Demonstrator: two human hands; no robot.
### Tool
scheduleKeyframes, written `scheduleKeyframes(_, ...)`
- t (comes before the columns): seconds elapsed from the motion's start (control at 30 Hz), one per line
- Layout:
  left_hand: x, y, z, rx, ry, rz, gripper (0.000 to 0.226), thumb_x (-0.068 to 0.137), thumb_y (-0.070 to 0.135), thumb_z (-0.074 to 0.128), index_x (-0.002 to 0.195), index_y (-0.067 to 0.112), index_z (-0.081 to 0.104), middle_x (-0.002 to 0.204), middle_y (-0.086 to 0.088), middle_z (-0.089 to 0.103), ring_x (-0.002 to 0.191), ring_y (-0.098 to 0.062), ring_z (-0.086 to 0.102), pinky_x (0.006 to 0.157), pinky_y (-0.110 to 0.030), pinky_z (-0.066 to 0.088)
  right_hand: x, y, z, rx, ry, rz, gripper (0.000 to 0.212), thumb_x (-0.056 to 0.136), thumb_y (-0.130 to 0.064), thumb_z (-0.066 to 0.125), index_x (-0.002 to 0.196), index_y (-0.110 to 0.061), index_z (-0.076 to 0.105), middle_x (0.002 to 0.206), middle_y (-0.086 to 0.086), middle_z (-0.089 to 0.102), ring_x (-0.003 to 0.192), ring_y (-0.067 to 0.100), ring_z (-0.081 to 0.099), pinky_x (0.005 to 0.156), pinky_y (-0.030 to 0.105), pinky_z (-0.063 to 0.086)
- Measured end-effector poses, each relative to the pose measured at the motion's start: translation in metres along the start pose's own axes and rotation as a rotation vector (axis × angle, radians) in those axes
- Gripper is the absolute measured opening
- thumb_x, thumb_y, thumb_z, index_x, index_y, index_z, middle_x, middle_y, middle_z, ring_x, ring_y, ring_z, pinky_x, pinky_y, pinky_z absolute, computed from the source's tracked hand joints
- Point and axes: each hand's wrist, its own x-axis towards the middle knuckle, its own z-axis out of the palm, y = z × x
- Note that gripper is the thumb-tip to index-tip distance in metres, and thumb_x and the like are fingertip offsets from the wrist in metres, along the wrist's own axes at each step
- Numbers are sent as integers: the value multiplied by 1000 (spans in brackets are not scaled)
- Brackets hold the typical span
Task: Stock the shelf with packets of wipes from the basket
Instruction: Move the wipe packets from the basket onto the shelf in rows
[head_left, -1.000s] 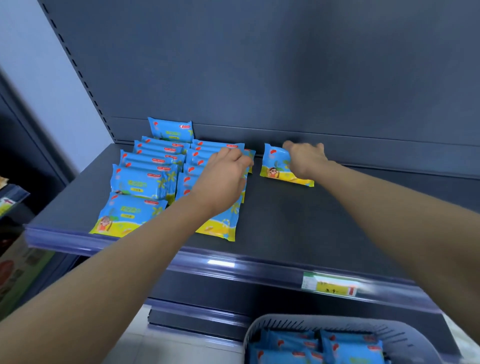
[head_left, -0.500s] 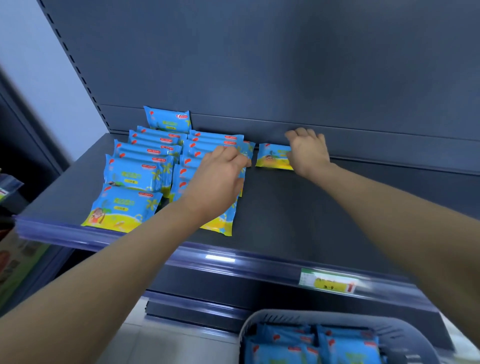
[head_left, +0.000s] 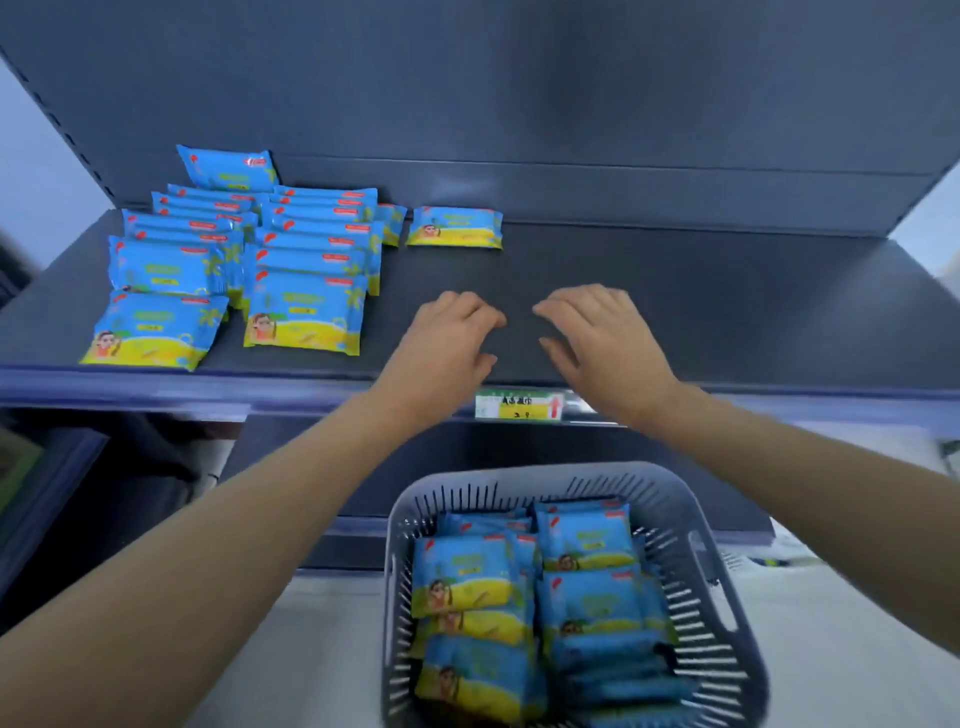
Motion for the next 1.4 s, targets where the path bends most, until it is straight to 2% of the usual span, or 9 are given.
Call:
scheduleKeyframes(0.23, -77, 65, 57, 30, -143, -141, 39, 85, 21, 61, 122, 10, 54, 120, -9, 54, 114, -27, 46, 97, -34, 32, -126, 5, 18, 108, -196, -123, 30, 75, -11, 74, 102, -3, 66, 102, 12, 67, 93, 31, 65, 82, 39, 50)
scheduleKeyframes(0.43, -146, 91, 99, 61, -397, -370, 46, 88, 26, 59, 130, 12, 46, 129, -9, 47, 122, -26, 40, 98, -33, 28, -204, 14, 54, 107, -889, -195, 52, 93, -36, 51, 137, -12, 39, 140, 8, 41, 128, 28, 36, 103, 39, 31)
scheduleKeyframes(0.67, -174, 79, 109, 129, -433, -504, 52, 86, 28, 62, 133, 17, 42, 132, -6, 44, 125, -26, 38, 100, -36, 32, -216, 4, 77, 152, -1168, -35, 45, 97, -30, 46, 136, -6, 40, 130, 17, 49, 114, 33, 50, 93, 45, 46)
scheduleKeyframes(0.8, -165, 56, 131, 167, -498, -458, 56, 85, 25, 61, 136, 17, 39, 134, -6, 43, 123, -28, 39, 99, -38, 33, -213, -3, 97, 106, -1214, 61, 37, 93, -27, 55, 123, -6, 48, 122, 14, 45, 106, 31, 48, 90, 43, 46)
scheduleKeyframes(0.93, -137, 26, 153, 191, -596, -358, 63, 82, 20, 65, 138, 15, 36, 136, -8, 41, 125, -29, 37, 99, -38, 34, -213, -3, 113, 110, -1216, 227, 43, 92, -7, 50, 133, -8, 36, 106, 9, 48, 95, 27, 48, 94, 44, 36)
scheduleKeyframes(1.07, -141, 24, 164, 203, -735, -389, 76, 79, 22, 66, 142, 13, 27, 141, -11, 37, 130, -29, 35, 103, -38, 34, -204, -2, 105, 128, -1292, 130, 48, 92, -3, 46, 138, -10, 35, 137, 11, 44, 123, 30, 42, 109, 48, 27)
scheduleKeyframes(1.2, -146, 26, 167, 247, -864, -400, 85, 67, 27, 76, 139, 11, 32, 133, -13, 45, 123, -30, 42, 98, -37, 40, -181, -6, 80, 203, -1235, 52, 38, 88, -6, 48, 126, -10, 48, 131, 13, 49, 117, 30, 46, 93, 35, 42)
scheduleKeyframes(1.27, -140, 27, 162, 303, -908, -364, 74, 67, 28, 77, 131, 11, 44, 125, -12, 50, 116, -28, 49, 90, -35, 44, -164, -7, 64, 233, -1137, 52, 27, 85, -5, 47, 109, -16, 53, 120, 10, 55, 105, 26, 51, 75, 28, 36)
scheduleKeyframes(1.4, -118, 30, 135, 233, -955, -309, 26, 75, 18, 69, 97, 12, 58, 99, -9, 60, 95, -26, 61, 76, -35, 50, -114, 2, 18, 271, -931, 122, 17, 77, -7, 51, 87, -20, 50, 86, 1, 55, 78, 23, 50, 63, 29, 37)
